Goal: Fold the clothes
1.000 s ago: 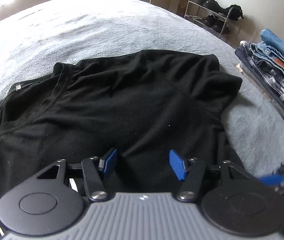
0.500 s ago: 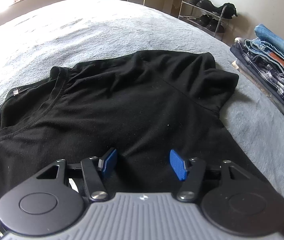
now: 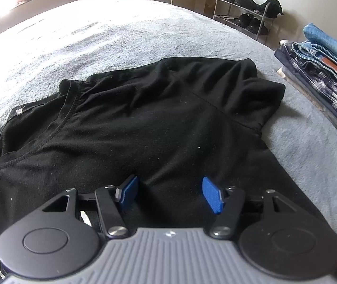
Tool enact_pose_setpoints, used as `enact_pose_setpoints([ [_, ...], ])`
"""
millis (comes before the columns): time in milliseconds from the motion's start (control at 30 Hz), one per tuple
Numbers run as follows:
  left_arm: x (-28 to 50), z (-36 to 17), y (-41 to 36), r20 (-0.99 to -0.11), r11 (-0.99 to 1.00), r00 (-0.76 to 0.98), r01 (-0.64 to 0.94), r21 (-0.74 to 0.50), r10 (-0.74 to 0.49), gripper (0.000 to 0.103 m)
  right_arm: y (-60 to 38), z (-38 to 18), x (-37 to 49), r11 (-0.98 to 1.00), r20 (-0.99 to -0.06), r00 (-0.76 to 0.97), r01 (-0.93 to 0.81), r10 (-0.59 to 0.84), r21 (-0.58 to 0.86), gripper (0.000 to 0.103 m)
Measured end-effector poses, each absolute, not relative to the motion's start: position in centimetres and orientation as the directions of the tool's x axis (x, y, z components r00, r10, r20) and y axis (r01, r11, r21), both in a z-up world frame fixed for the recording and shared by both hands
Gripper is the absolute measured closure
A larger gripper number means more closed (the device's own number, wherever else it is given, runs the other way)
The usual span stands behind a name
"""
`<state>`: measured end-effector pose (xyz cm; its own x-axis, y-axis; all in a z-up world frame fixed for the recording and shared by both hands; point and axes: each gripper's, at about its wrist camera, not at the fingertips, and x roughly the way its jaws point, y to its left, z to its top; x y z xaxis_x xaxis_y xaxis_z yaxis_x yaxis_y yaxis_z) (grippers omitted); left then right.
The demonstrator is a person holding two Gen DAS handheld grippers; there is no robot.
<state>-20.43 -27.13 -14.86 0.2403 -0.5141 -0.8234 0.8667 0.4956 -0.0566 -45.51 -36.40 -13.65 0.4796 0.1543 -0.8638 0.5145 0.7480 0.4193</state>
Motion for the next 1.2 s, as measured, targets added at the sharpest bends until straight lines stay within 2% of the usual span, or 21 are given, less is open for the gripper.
enact_pose_setpoints([
  [100, -20.4, -14.8, -27.1, -0.824, 0.496, 0.24, 0.867, -0.056, -0.513, 0.041, -36.2, -13.0, -45.2, 0.786, -0.867, 0.479, 0.479, 0.14, 0.392, 0.084],
  [400, -20.6, -14.8, -27.2, -0.825, 0.495, 0.244, 0.867, -0.049, -0.509, 0.041, -36.0, -13.5, -45.4, 0.762, -0.822, 0.532, 0.442, 0.202, 0.473, 0.083],
  [533, -20.6, -14.8, -27.2, -0.825, 0.496, 0.246, 0.867, -0.047, -0.508, 0.04, -35.5, -14.0, -44.5, 0.786, -0.83, 0.528, 0.43, 0.181, 0.445, 0.086],
  [567, -20.6, -14.8, -27.3, -0.825, 0.497, 0.246, 0.866, -0.048, -0.508, 0.04, -35.3, -13.9, -44.2, 0.798, -0.835, 0.525, 0.426, 0.165, 0.426, 0.089],
  [633, -20.6, -14.8, -27.2, -0.825, 0.495, 0.245, 0.867, -0.048, -0.509, 0.04, -34.5, -13.1, -44.1, 0.835, -0.841, 0.527, 0.405, 0.119, 0.372, 0.1],
  [767, -20.7, -14.9, -27.3, -0.824, 0.493, 0.249, 0.869, -0.042, -0.508, 0.04, -34.0, -10.6, -45.9, 0.844, -0.845, 0.529, 0.487, -0.08, 0.225, 0.103],
  [967, -20.8, -14.8, -27.4, -0.826, 0.494, 0.255, 0.869, -0.032, -0.502, 0.04, -35.7, -12.2, -48.2, 0.758, -0.88, 0.42, 0.642, -0.224, 0.114, 0.103],
  [1000, -20.8, -14.8, -27.4, -0.826, 0.495, 0.257, 0.868, -0.03, -0.502, 0.04, -36.2, -12.6, -48.5, 0.739, -0.886, 0.404, 0.665, -0.227, 0.114, 0.103],
  [1100, -21.0, -14.9, -27.4, -0.824, 0.496, 0.266, 0.868, -0.021, -0.5, 0.04, -37.2, -11.7, -48.5, 0.71, -0.841, 0.506, 0.663, -0.19, 0.238, 0.101],
  [1200, -21.1, -14.8, -27.5, -0.826, 0.504, 0.273, 0.864, -0.015, -0.493, 0.04, -37.4, -10.3, -46.0, 0.772, -0.76, 0.637, 0.544, -0.126, 0.328, 0.1],
])
